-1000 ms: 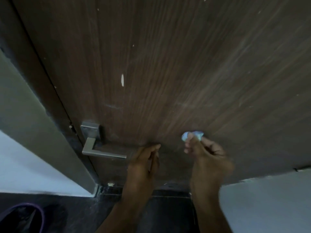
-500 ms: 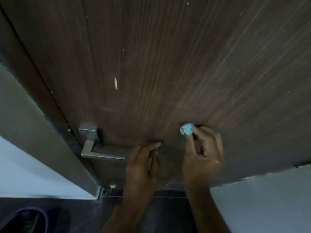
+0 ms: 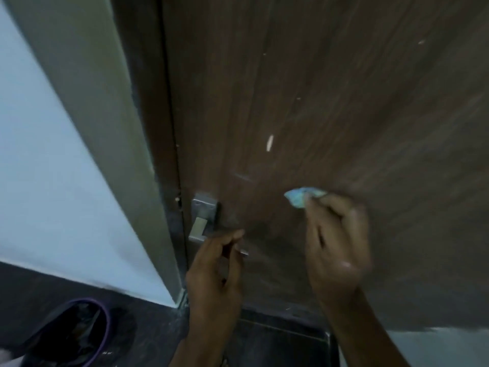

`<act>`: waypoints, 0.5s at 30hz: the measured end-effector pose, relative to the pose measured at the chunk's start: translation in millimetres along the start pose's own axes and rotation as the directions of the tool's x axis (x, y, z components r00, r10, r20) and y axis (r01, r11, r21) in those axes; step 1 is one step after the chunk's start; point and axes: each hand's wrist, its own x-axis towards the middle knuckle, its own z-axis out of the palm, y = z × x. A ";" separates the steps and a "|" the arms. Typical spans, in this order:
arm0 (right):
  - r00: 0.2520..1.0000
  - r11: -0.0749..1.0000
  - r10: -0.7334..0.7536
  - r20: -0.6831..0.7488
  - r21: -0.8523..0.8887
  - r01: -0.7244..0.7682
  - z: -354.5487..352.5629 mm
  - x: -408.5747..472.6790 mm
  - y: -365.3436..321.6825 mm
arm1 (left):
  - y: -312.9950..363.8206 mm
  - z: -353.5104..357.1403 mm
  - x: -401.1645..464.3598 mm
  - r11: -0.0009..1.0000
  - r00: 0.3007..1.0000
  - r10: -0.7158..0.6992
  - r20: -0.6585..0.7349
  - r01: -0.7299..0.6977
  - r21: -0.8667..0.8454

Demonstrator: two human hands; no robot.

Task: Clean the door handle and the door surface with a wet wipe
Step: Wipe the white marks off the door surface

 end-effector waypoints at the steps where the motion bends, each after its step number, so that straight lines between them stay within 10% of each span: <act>1: 0.992 0.999 -0.053 0.114 0.017 0.051 7.7 -12.1 -2.4 | -3.6 -4.7 1.6 1.000 0.999 -0.015 -0.033 0.015 0.004; 5: 0.776 0.874 -0.455 0.437 0.051 0.483 30.7 -41.1 -8.5 | -16.3 -21.1 2.9 0.998 0.994 -0.045 -0.095 0.049 0.039; 10: 0.838 0.859 -0.468 0.279 -0.077 0.506 60.4 -8.7 -20.9 | -18.8 -26.2 8.9 0.999 0.990 -0.041 -0.132 0.043 0.018; 15: 0.577 0.735 -0.597 0.558 0.092 0.672 63.0 -23.8 -15.4 | -12.2 -30.0 13.3 0.999 0.989 -0.028 -0.145 0.032 0.024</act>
